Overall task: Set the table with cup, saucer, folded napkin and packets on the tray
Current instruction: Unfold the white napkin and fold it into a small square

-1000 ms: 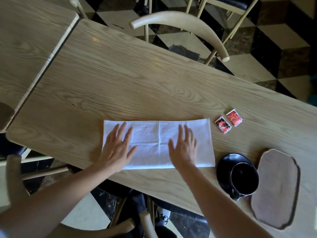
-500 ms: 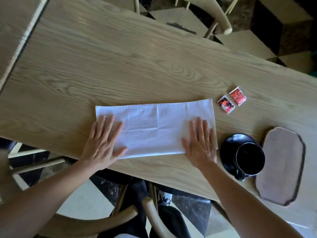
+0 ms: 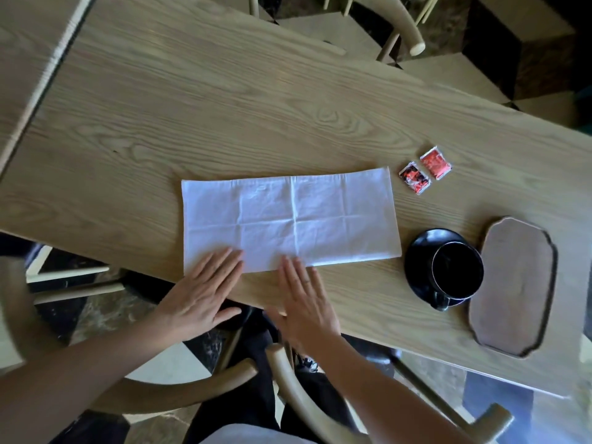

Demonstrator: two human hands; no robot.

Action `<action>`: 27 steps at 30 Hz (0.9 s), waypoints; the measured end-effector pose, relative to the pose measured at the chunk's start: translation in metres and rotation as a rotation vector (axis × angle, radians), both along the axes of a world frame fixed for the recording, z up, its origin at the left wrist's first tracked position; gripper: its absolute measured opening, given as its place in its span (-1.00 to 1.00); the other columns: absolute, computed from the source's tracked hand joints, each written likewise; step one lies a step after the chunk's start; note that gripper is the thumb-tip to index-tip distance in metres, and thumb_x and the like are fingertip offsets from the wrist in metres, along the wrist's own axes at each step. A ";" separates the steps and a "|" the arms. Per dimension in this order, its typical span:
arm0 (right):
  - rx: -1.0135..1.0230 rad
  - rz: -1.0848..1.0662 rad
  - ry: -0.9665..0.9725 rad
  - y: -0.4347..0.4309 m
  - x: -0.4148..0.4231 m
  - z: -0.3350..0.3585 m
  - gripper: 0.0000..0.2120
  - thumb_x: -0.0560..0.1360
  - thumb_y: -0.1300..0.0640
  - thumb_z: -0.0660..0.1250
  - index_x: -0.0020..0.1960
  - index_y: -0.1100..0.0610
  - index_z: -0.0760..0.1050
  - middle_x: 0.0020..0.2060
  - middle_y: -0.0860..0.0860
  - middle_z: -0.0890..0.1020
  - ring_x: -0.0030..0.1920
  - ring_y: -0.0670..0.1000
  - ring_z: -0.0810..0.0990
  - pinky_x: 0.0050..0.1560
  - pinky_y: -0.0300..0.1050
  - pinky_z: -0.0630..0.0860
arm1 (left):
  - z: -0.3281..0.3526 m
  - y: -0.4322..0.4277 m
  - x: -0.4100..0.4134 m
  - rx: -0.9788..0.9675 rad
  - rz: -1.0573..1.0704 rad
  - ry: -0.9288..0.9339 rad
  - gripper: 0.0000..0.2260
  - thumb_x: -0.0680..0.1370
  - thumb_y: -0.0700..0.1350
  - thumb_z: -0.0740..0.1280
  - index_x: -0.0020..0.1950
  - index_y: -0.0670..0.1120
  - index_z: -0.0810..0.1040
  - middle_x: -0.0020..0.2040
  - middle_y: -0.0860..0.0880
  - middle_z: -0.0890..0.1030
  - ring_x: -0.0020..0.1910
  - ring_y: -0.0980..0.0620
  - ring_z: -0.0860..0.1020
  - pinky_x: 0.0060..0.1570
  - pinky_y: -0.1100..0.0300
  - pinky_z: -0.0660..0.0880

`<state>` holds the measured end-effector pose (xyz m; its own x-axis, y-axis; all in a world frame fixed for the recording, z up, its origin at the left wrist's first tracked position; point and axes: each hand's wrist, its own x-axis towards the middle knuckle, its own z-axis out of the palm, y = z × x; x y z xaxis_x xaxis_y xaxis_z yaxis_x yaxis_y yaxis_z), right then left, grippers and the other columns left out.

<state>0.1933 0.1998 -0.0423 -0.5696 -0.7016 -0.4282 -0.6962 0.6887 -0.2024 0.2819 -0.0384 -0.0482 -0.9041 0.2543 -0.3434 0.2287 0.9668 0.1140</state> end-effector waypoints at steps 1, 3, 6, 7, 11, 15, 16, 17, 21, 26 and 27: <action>0.028 -0.024 0.020 0.013 -0.009 0.000 -0.23 0.57 -0.26 -0.07 0.59 0.17 -0.22 0.59 0.10 -0.18 0.57 0.10 -0.27 0.56 0.19 -0.07 | 0.001 -0.006 0.004 -0.015 -0.003 -0.008 -0.23 0.57 0.30 0.02 0.55 -0.23 -0.02 0.59 -0.22 -0.04 0.57 -0.20 -0.03 0.49 -0.18 0.09; 0.093 -0.109 0.068 0.040 -0.025 0.000 -0.22 0.56 -0.26 -0.09 0.58 0.19 -0.22 0.59 0.13 -0.19 0.58 0.13 -0.25 0.56 0.19 -0.04 | 0.002 -0.020 0.013 -0.045 -0.013 -0.017 -0.22 0.57 0.30 0.01 0.55 -0.26 -0.04 0.59 -0.25 -0.06 0.57 -0.21 -0.04 0.50 -0.16 0.06; 0.155 -0.240 0.095 0.074 -0.043 0.004 -0.19 0.57 -0.29 -0.10 0.58 0.24 -0.21 0.58 0.17 -0.17 0.58 0.15 -0.22 0.56 0.18 0.02 | 0.008 -0.041 0.026 -0.086 -0.031 -0.034 -0.22 0.58 0.30 -0.02 0.54 -0.28 -0.04 0.58 -0.26 -0.05 0.57 -0.20 -0.03 0.51 -0.13 0.01; 0.165 -0.257 0.099 0.079 -0.046 0.005 -0.18 0.57 -0.30 -0.11 0.57 0.24 -0.22 0.58 0.16 -0.17 0.58 0.14 -0.23 0.56 0.17 0.01 | 0.011 -0.046 0.029 -0.094 -0.035 -0.048 -0.22 0.58 0.30 -0.04 0.54 -0.28 -0.05 0.58 -0.26 -0.06 0.57 -0.20 -0.04 0.51 -0.12 0.00; 0.139 -0.358 0.077 0.079 -0.050 0.009 -0.15 0.56 -0.31 -0.06 0.57 0.23 -0.26 0.59 0.15 -0.17 0.58 0.12 -0.22 0.57 0.13 -0.04 | 0.022 -0.053 0.029 -0.106 -0.063 -0.086 -0.23 0.58 0.30 -0.06 0.54 -0.27 -0.06 0.59 -0.25 -0.08 0.57 -0.17 -0.06 0.50 -0.14 0.08; 0.145 -0.538 0.040 0.075 -0.056 0.015 -0.15 0.57 -0.31 -0.07 0.56 0.25 -0.28 0.59 0.18 -0.17 0.58 0.14 -0.21 0.57 0.13 -0.07 | 0.033 -0.058 0.021 -0.095 -0.093 -0.060 -0.27 0.58 0.28 0.00 0.54 -0.23 0.04 0.59 -0.20 0.03 0.57 -0.15 0.03 0.47 -0.14 0.18; 0.139 -0.561 0.029 0.074 -0.057 0.017 -0.15 0.57 -0.31 -0.07 0.57 0.25 -0.27 0.59 0.18 -0.17 0.58 0.14 -0.20 0.57 0.12 -0.09 | 0.037 -0.061 0.017 -0.092 -0.116 -0.059 -0.29 0.58 0.26 0.02 0.54 -0.22 0.10 0.58 -0.20 0.08 0.56 -0.15 0.10 0.44 -0.13 0.24; 0.127 -0.583 0.018 0.073 -0.059 0.018 -0.16 0.57 -0.31 -0.07 0.57 0.25 -0.26 0.59 0.17 -0.17 0.58 0.13 -0.20 0.57 0.11 -0.10 | 0.040 -0.063 0.013 -0.085 -0.137 -0.053 -0.33 0.58 0.24 0.03 0.52 -0.22 0.18 0.56 -0.19 0.17 0.53 -0.15 0.19 0.40 -0.12 0.31; 0.117 -0.643 -0.027 0.068 -0.064 0.021 -0.19 0.59 -0.28 -0.03 0.57 0.21 -0.27 0.59 0.12 -0.20 0.58 0.09 -0.23 0.57 0.10 -0.14 | 0.049 -0.075 -0.011 -0.045 -0.244 0.009 -0.48 0.59 0.17 0.07 0.34 -0.16 0.48 0.38 -0.14 0.46 0.20 -0.15 0.52 0.15 -0.02 0.53; 0.037 -0.783 -0.007 0.051 -0.067 0.036 -0.31 0.62 -0.12 0.07 0.58 0.21 -0.08 0.60 0.14 -0.06 0.59 0.12 -0.14 0.57 0.08 -0.12 | 0.051 -0.076 -0.064 0.109 -0.363 0.125 -0.79 0.54 0.03 0.23 -0.14 -0.03 0.59 -0.16 -0.01 0.61 -0.24 -0.05 0.58 -0.24 0.13 0.54; -0.023 -0.837 0.019 0.044 -0.064 0.040 -0.34 0.61 -0.08 0.11 0.57 0.21 -0.01 0.59 0.14 0.03 0.58 0.14 -0.05 0.57 0.06 -0.04 | 0.052 -0.070 -0.078 0.110 -0.360 0.125 -0.87 0.51 -0.02 0.31 -0.18 -0.02 0.59 -0.20 0.00 0.60 -0.27 -0.05 0.58 -0.27 0.13 0.53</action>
